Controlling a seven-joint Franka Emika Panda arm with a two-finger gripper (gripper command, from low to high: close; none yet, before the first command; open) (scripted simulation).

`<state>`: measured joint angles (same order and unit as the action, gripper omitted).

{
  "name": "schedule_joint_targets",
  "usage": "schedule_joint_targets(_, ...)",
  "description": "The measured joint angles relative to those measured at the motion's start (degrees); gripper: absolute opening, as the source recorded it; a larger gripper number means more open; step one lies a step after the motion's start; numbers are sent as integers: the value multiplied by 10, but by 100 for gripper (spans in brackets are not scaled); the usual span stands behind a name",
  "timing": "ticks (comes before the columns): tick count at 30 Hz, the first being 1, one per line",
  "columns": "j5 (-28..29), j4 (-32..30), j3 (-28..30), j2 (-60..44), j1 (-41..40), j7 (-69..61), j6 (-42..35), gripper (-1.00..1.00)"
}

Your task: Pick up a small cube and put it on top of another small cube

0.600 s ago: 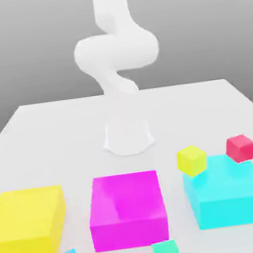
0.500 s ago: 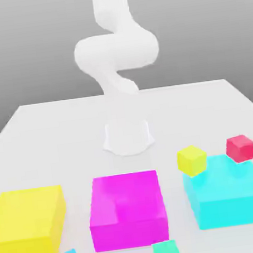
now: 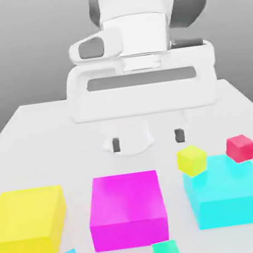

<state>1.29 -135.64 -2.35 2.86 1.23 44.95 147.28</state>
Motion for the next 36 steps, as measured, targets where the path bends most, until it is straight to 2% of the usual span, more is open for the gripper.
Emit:
schedule_joint_targets(9,7,-16,-4,-187,10,-3,69,0)
schedule_joint_targets(13,14,-3,1,-270,15,2,128,0)
schedule_joint_targets(14,16,1,3,-289,16,3,143,-100)
schedule_joint_targets(21,16,2,3,-293,17,4,146,-100)
schedule_joint_targets(26,6,-15,-2,-208,8,2,78,-100)
schedule_joint_targets(34,-47,11,106,-158,-66,160,0,-100)
schedule_joint_targets(36,-59,17,118,-175,-78,178,10,-100)
